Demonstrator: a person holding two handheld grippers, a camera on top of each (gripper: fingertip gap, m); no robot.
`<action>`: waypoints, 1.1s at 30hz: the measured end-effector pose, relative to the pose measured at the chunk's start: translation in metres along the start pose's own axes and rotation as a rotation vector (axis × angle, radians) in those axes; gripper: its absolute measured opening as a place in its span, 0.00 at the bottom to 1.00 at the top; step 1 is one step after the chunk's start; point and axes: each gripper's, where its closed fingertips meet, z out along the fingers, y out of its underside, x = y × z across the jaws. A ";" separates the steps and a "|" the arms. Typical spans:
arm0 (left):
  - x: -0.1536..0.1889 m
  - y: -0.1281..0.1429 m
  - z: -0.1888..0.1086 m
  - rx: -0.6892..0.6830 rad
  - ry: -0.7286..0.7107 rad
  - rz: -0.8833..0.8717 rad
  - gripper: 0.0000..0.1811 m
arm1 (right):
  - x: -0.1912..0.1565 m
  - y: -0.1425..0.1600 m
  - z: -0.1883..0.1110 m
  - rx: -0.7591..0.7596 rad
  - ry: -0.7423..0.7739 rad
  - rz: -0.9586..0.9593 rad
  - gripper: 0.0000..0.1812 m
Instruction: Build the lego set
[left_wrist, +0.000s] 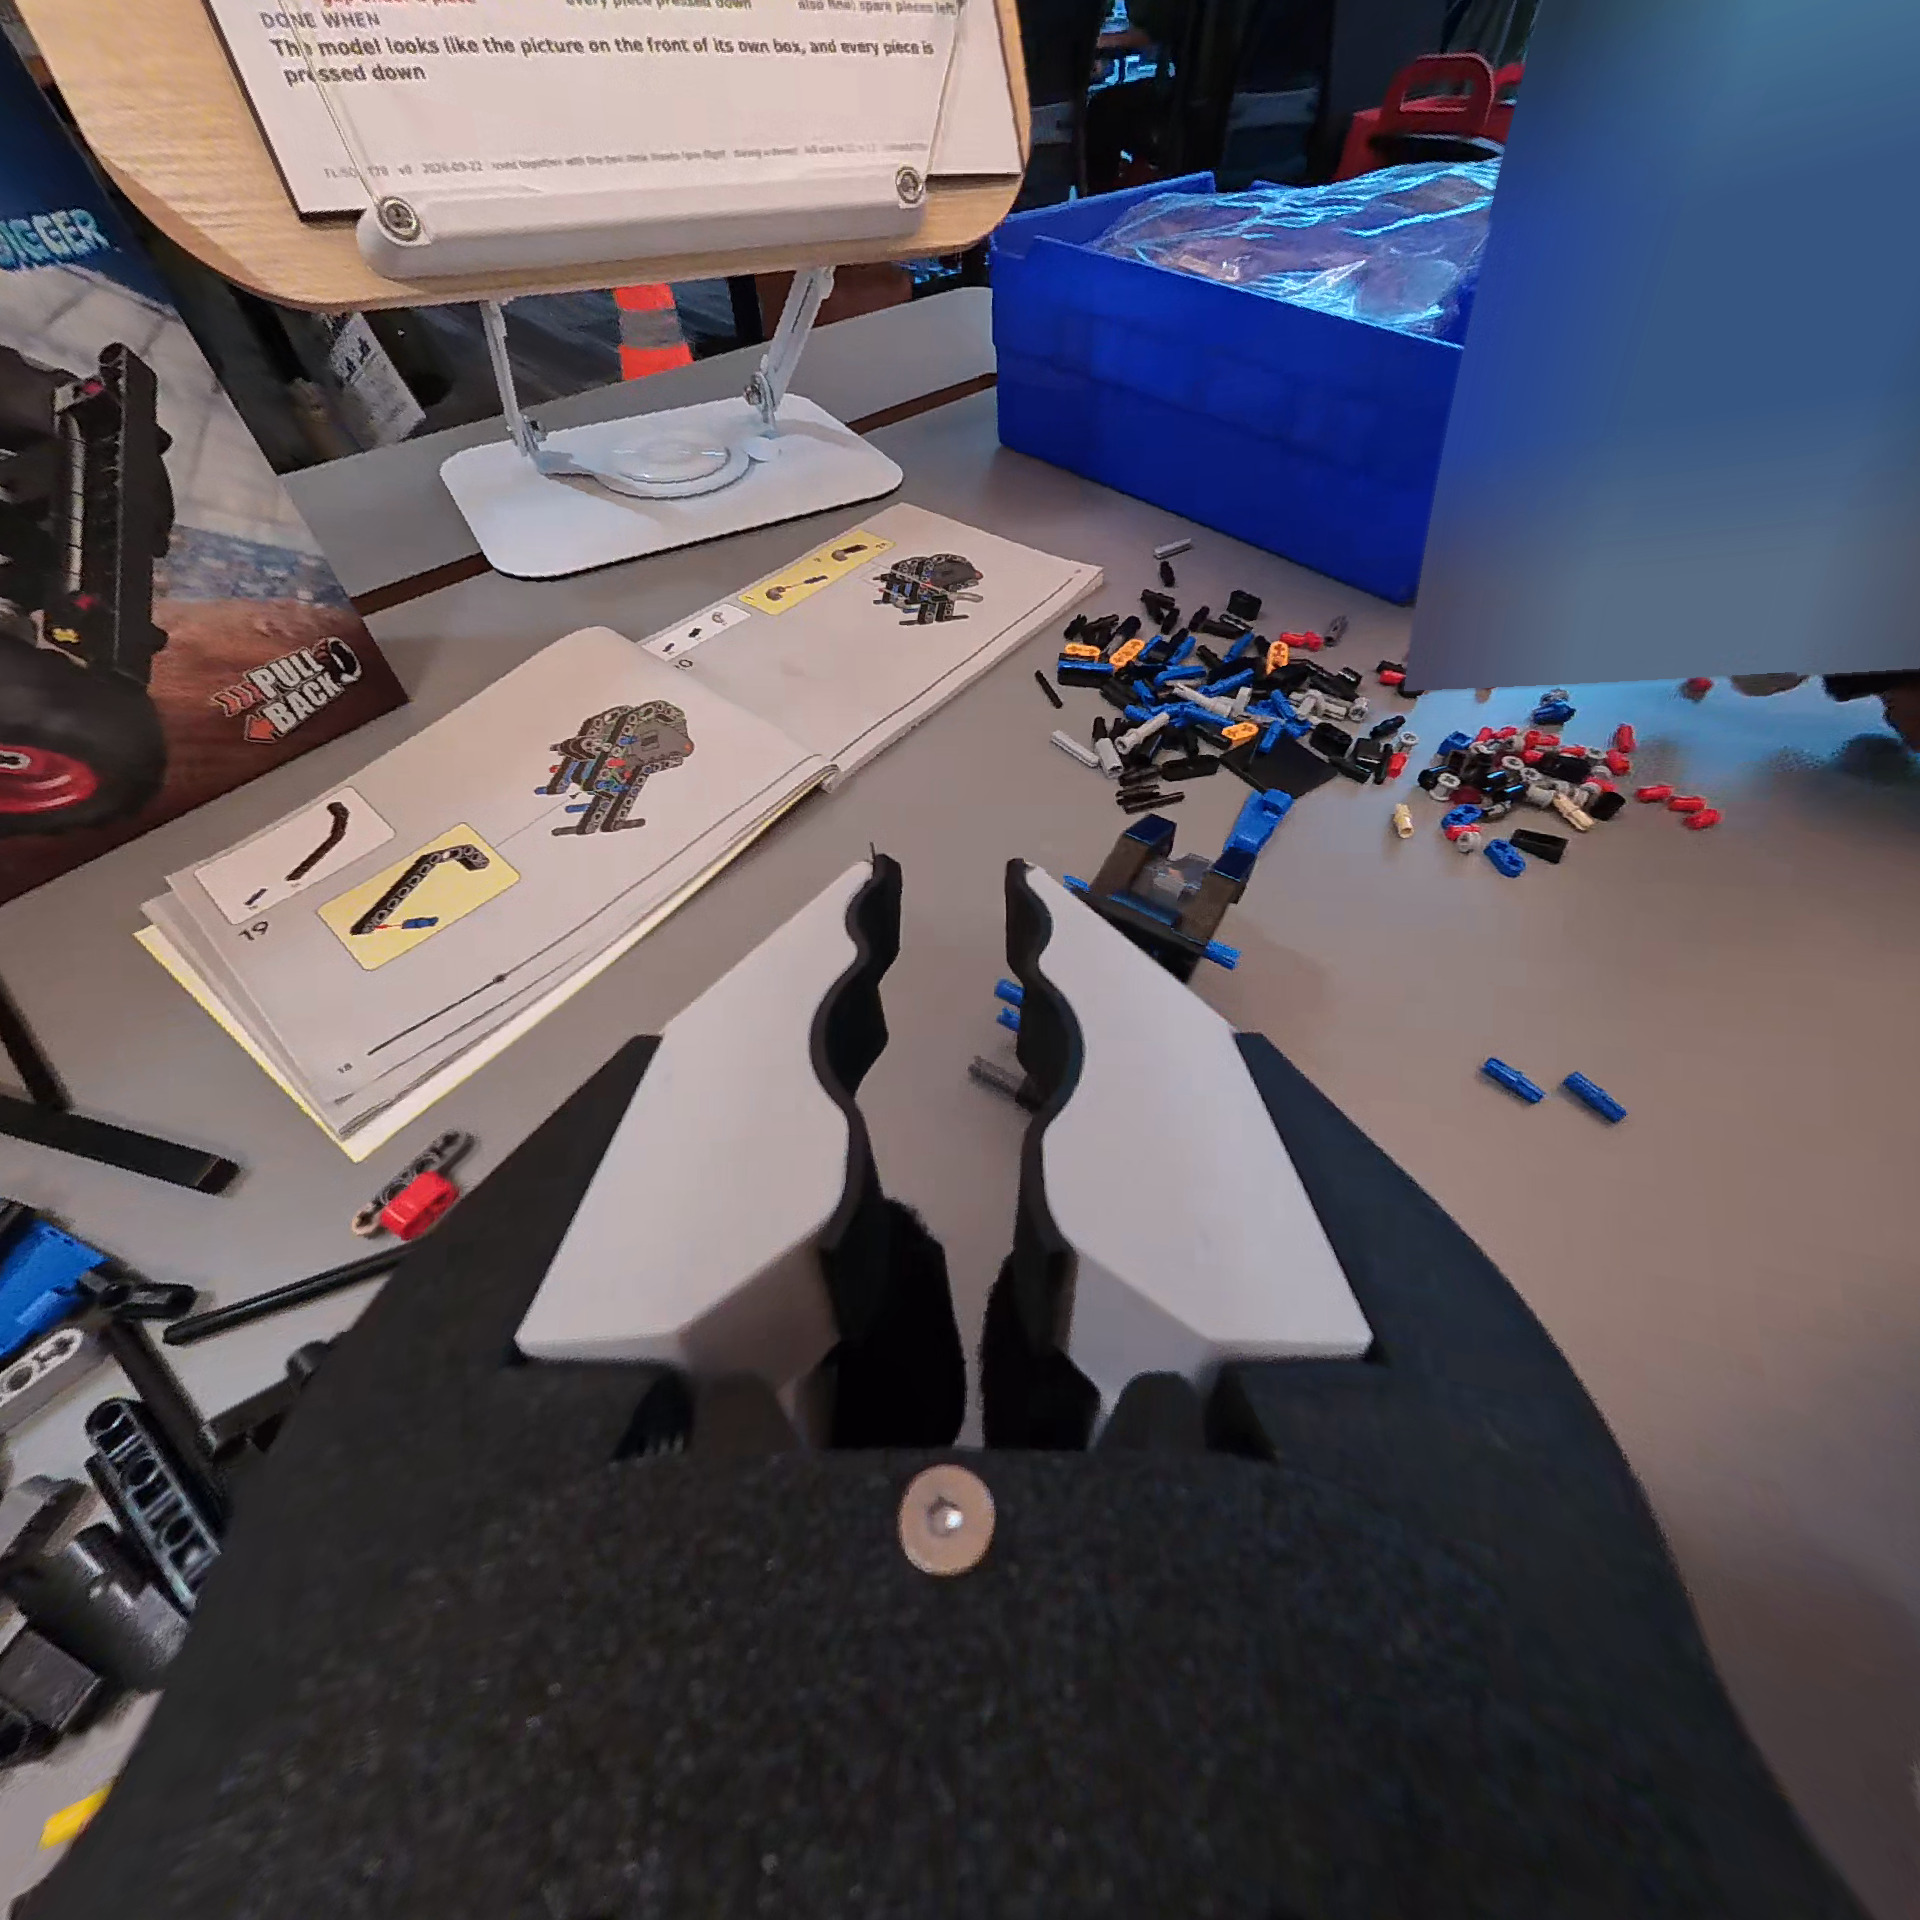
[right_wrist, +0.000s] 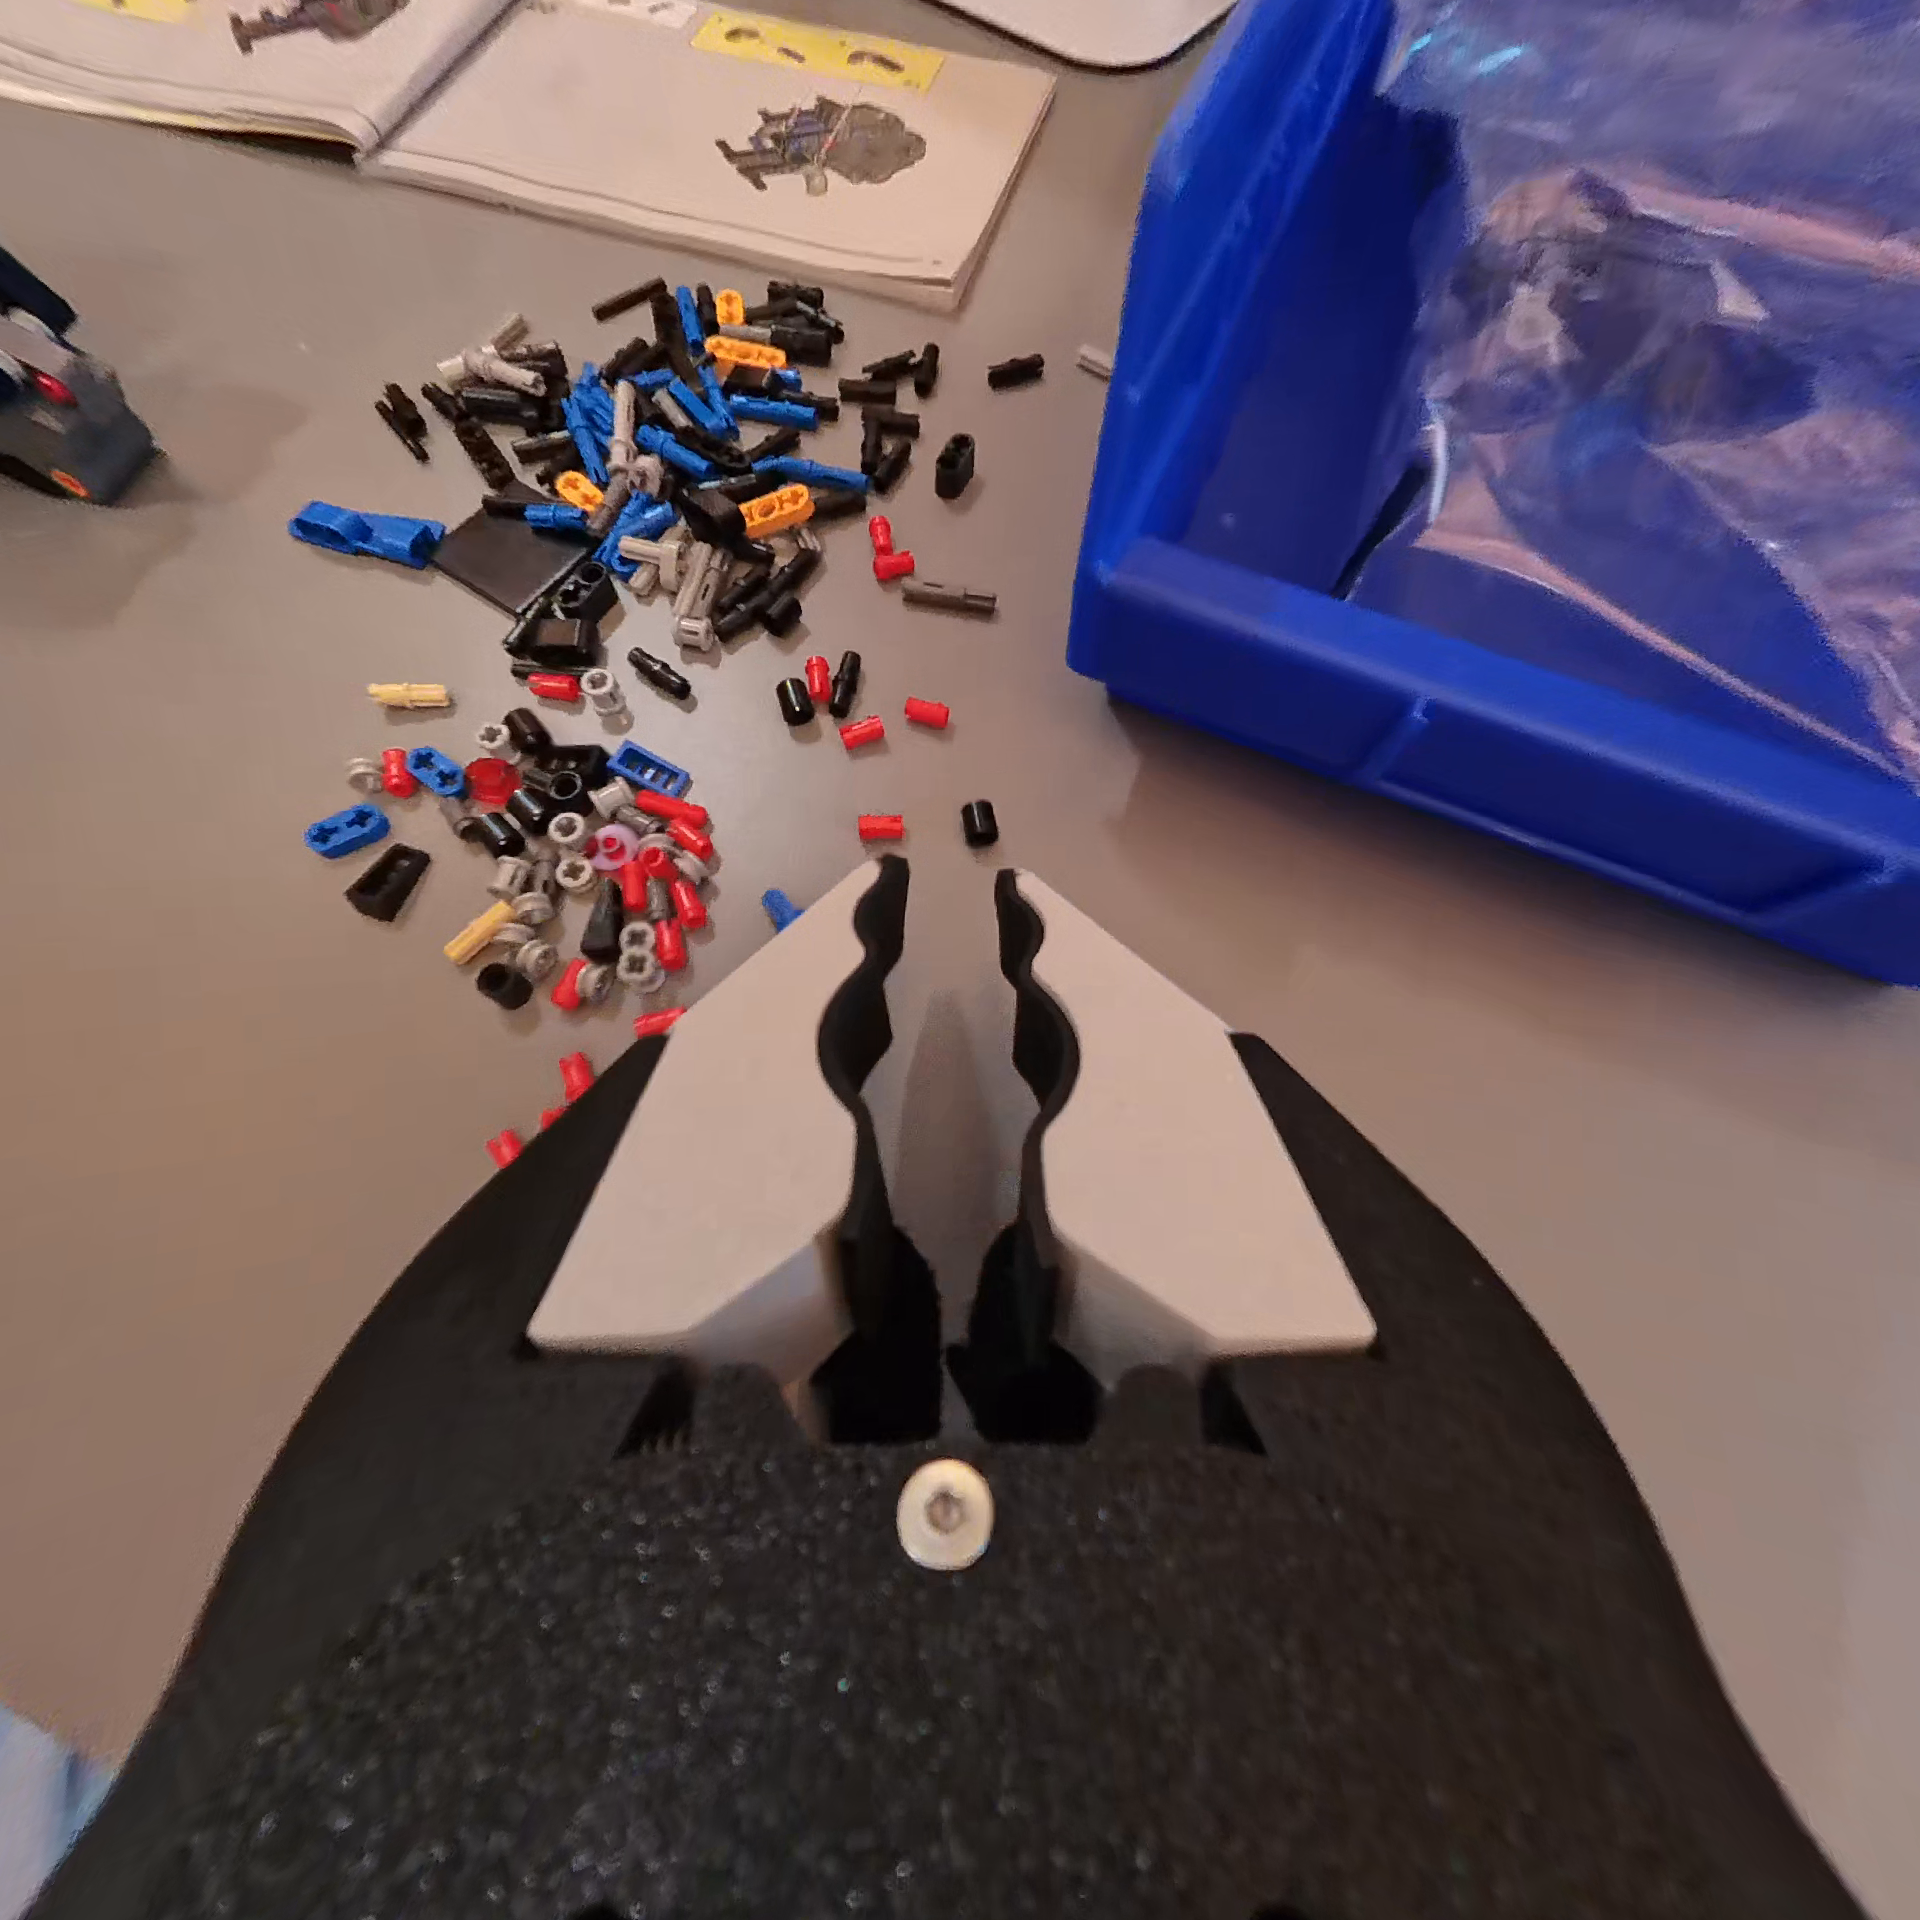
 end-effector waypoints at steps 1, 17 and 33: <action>0.002 0.000 -0.002 0.001 -0.003 0.005 0.10 | 0.000 0.000 0.006 -0.019 -0.005 -0.018 0.09; -0.008 -0.002 -0.025 0.047 -0.099 -0.007 0.10 | -0.021 -0.030 0.011 0.083 -0.308 0.060 0.03; -0.027 0.013 -0.035 -0.020 -0.155 0.000 0.10 | -0.076 -0.086 -0.030 0.332 -0.664 0.215 0.03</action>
